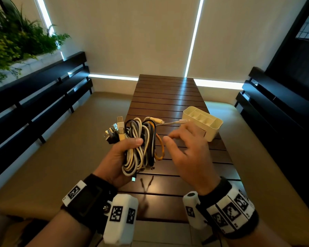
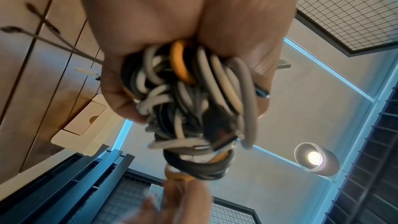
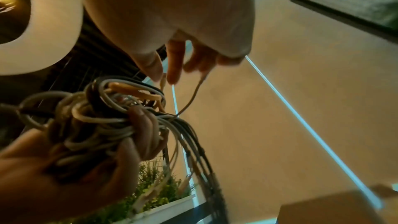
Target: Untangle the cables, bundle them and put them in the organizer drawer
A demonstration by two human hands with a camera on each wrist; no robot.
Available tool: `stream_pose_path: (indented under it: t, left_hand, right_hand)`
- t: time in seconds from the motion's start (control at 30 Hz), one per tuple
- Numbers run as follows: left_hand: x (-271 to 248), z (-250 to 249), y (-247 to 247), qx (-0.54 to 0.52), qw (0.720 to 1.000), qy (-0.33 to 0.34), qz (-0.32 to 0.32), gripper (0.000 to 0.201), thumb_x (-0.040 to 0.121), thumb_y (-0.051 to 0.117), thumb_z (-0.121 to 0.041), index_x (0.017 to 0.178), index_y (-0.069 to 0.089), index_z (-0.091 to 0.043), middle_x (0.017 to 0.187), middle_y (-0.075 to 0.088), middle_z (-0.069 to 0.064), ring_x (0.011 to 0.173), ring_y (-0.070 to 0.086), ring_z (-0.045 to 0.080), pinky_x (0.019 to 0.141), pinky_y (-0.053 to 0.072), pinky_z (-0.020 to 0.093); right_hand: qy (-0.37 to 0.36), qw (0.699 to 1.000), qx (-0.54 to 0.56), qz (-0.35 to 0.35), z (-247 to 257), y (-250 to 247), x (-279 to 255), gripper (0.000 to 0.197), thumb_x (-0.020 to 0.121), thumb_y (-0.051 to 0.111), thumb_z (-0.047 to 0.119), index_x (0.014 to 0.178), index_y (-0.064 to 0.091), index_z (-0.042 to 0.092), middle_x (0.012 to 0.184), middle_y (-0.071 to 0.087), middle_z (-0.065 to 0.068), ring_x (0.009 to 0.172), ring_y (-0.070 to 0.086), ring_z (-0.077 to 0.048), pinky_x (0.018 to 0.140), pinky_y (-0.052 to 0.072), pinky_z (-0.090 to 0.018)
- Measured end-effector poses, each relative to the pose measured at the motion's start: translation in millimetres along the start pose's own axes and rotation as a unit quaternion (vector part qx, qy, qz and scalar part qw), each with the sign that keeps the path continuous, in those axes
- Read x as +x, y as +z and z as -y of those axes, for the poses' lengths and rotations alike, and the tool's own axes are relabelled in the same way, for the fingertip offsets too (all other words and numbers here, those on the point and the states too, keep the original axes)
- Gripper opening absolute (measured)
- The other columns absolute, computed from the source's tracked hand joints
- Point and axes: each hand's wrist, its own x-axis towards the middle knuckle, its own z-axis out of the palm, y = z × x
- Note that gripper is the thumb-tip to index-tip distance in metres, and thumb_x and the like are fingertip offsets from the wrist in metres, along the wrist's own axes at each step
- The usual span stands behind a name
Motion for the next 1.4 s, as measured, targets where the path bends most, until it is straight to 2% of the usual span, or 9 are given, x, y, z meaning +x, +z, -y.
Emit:
stream_pose_path:
  t: [0.17, 0.4, 0.63, 0.77, 0.87, 1.03, 1.13, 1.27, 1.4]
  left_hand:
    - [-1.2, -0.4, 9.3, -0.006, 1.000, -0.006, 0.016, 0.035, 0.067, 0.076, -0.025, 0.095, 0.078, -0.004, 0.086, 0.073, 0.016, 0.073, 0.072, 0.025, 0.065, 0.059, 0.032]
    - [-6.5, -3.2, 13.8, 0.030, 1.000, 0.002, -0.006, 0.059, 0.070, 0.070, -0.021, 0.123, 0.062, 0.004, 0.103, 0.071, 0.024, 0.084, 0.072, 0.030, 0.068, 0.059, 0.037]
    - [-11.3, -0.7, 17.1, 0.034, 0.999, 0.013, -0.007, 0.062, 0.072, 0.072, -0.021, 0.128, 0.058, 0.002, 0.103, 0.064, 0.025, 0.084, 0.067, 0.032, 0.070, 0.054, 0.041]
    - [-16.1, -1.9, 20.8, 0.038, 0.999, 0.003, 0.033, 0.079, 0.066, 0.084, -0.026, 0.132, 0.054, 0.006, 0.111, 0.061, 0.030, 0.091, 0.066, 0.036, 0.080, 0.053, 0.046]
    - [-20.4, -3.4, 22.7, 0.039, 0.997, -0.011, 0.060, 0.080, 0.060, 0.090, -0.029, 0.126, 0.060, 0.005, 0.109, 0.066, 0.028, 0.091, 0.069, 0.034, 0.079, 0.059, 0.042]
    - [-25.5, -0.6, 30.4, 0.042, 0.997, -0.009, 0.069, 0.083, 0.061, 0.090, -0.035, 0.128, 0.059, 0.003, 0.106, 0.065, 0.028, 0.092, 0.068, 0.033, 0.079, 0.058, 0.042]
    - [-21.7, 2.4, 34.9, 0.047, 0.998, -0.004, 0.036, 0.092, 0.061, 0.088, -0.035, 0.129, 0.050, 0.014, 0.103, 0.059, 0.031, 0.083, 0.066, 0.032, 0.069, 0.058, 0.038]
    - [-15.6, 7.0, 34.1, 0.040, 0.999, -0.006, -0.025, 0.072, 0.065, 0.079, -0.022, 0.127, 0.056, 0.008, 0.101, 0.060, 0.029, 0.079, 0.065, 0.031, 0.070, 0.052, 0.040]
    - [-12.5, 7.5, 38.5, 0.043, 0.998, -0.036, -0.034, 0.045, 0.060, 0.078, -0.017, 0.101, 0.072, 0.001, 0.083, 0.064, 0.022, 0.064, 0.066, 0.029, 0.055, 0.055, 0.034]
  right_hand:
    - [0.087, 0.977, 0.149, 0.121, 10.2, -0.1, 2.0, 0.014, 0.096, 0.062, 0.014, 0.105, 0.072, 0.014, 0.088, 0.072, 0.006, 0.079, 0.068, -0.005, 0.068, 0.054, -0.015]
    - [0.191, 0.928, 0.266, 0.174, 17.4, -13.7, 3.1, 0.027, 0.102, 0.051, 0.025, 0.093, 0.075, 0.016, 0.086, 0.076, -0.001, 0.083, 0.071, -0.014, 0.076, 0.057, -0.025]
    - [0.097, 0.962, 0.167, 0.191, 27.5, -19.1, 7.1, 0.030, 0.082, 0.065, 0.049, 0.077, 0.069, 0.020, 0.073, 0.063, 0.002, 0.068, 0.062, -0.011, 0.061, 0.050, -0.018]
    - [0.142, 0.947, 0.212, 0.195, 27.9, -21.1, 8.9, 0.023, 0.077, 0.079, 0.034, 0.082, 0.063, 0.017, 0.069, 0.060, 0.005, 0.060, 0.059, -0.005, 0.057, 0.051, -0.018]
    - [0.162, 0.942, 0.178, 0.236, 27.9, -22.1, 15.0, 0.034, 0.075, 0.082, 0.036, 0.089, 0.060, 0.015, 0.076, 0.063, -0.001, 0.065, 0.063, -0.014, 0.061, 0.059, -0.028]
    - [0.225, 0.918, 0.150, 0.290, 36.1, -28.9, 28.2, 0.043, 0.070, 0.084, 0.041, 0.079, 0.045, 0.024, 0.066, 0.053, 0.009, 0.046, 0.055, 0.008, 0.046, 0.041, -0.009]
    - [0.201, 0.936, 0.084, 0.277, 36.1, -28.8, 28.1, 0.044, 0.076, 0.079, 0.047, 0.076, 0.044, 0.021, 0.063, 0.049, 0.010, 0.040, 0.048, 0.012, 0.040, 0.034, -0.006]
    - [0.136, 0.951, 0.082, 0.264, 23.0, -29.6, 20.1, 0.035, 0.084, 0.073, 0.044, 0.077, 0.050, 0.019, 0.065, 0.052, 0.008, 0.051, 0.050, 0.005, 0.048, 0.040, -0.010]
    - [0.027, 0.969, 0.135, 0.205, 19.4, -39.0, 15.1, 0.022, 0.084, 0.078, 0.016, 0.089, 0.057, 0.024, 0.075, 0.057, 0.009, 0.066, 0.055, -0.005, 0.059, 0.047, -0.017]
